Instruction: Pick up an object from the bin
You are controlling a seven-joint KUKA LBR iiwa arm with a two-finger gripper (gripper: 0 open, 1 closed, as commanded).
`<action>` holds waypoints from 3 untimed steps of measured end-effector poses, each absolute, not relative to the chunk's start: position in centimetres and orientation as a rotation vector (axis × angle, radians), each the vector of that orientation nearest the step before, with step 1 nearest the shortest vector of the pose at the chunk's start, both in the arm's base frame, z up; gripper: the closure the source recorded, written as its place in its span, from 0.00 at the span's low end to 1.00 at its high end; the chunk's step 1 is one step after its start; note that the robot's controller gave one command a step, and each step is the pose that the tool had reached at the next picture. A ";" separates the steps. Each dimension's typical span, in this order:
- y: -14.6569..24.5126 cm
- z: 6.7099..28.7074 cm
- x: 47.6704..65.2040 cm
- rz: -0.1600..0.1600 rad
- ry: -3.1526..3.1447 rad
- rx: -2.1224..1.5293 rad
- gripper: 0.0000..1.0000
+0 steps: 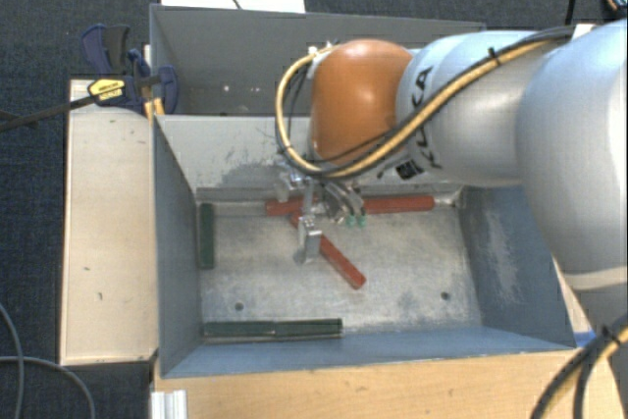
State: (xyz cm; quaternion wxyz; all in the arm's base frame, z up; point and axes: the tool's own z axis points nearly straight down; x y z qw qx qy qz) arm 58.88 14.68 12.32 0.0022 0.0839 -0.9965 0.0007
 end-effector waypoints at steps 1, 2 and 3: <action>8.8 7.0 56.9 0.001 -3.097 0.525 0.00; 9.1 7.3 57.1 -0.004 -3.105 0.522 1.00; 9.0 7.1 57.0 -0.002 -3.101 0.515 0.00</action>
Offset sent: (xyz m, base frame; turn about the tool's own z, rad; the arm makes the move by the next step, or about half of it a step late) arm -0.0200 -0.0569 -0.0532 -0.1713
